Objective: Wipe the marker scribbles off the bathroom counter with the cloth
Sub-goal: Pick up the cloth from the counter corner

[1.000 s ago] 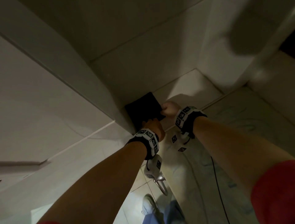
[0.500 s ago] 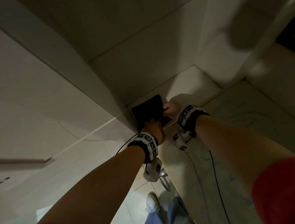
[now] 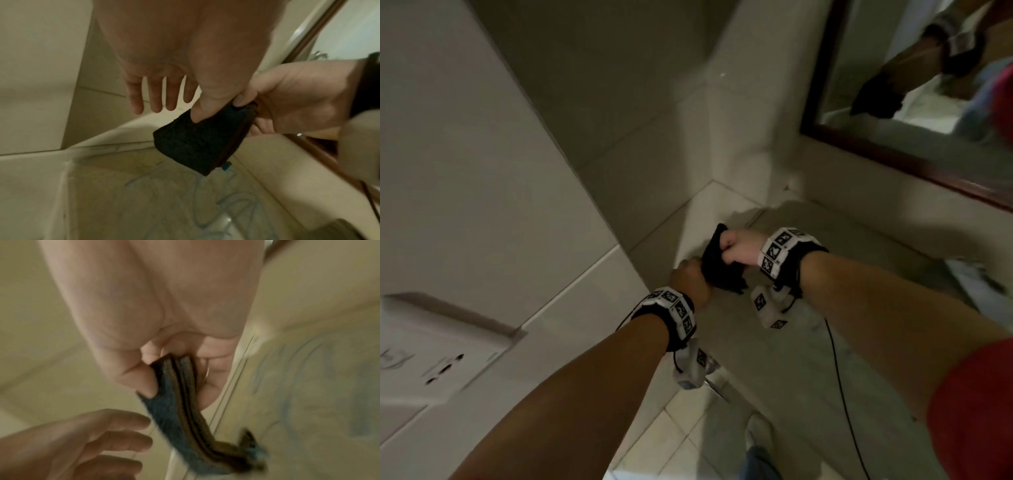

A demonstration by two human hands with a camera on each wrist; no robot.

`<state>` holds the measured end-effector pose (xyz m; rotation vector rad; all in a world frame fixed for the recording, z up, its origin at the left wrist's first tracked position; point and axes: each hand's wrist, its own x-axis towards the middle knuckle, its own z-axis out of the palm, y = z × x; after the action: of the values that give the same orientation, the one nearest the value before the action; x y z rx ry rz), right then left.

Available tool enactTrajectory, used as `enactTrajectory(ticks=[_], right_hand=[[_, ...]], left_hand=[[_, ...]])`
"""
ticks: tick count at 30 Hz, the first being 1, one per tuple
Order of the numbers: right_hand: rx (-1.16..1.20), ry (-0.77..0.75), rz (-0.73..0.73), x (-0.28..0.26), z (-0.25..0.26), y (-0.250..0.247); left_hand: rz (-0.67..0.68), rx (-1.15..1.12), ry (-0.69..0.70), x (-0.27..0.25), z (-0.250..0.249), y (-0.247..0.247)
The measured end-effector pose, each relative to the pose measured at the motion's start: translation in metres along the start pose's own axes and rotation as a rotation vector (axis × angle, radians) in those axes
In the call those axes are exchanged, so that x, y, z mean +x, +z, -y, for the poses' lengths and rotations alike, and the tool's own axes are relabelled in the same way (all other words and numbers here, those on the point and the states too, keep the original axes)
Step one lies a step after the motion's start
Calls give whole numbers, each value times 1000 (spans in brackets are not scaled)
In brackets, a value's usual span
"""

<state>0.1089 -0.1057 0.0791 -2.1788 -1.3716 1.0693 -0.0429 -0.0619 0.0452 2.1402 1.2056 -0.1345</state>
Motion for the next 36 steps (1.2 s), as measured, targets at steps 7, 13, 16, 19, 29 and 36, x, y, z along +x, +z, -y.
enactTrajectory(ticks=[7, 13, 16, 19, 29, 36], right_hand=[[-36, 74, -72, -144, 8, -13], [117, 188, -121, -263, -10, -13], [192, 260, -190, -320, -26, -10], [320, 345, -280, -371, -49, -5], [371, 634, -575, -526, -149, 33], [511, 770, -687, -604, -243, 72]], left_hand=[[142, -246, 102, -84, -35, -6], [430, -391, 122, -153, -79, 22], [568, -339, 145, -177, -96, 47], [606, -396, 141, -198, -118, 72], [808, -415, 290, -274, -193, 186], [838, -351, 306, -333, -219, 284]])
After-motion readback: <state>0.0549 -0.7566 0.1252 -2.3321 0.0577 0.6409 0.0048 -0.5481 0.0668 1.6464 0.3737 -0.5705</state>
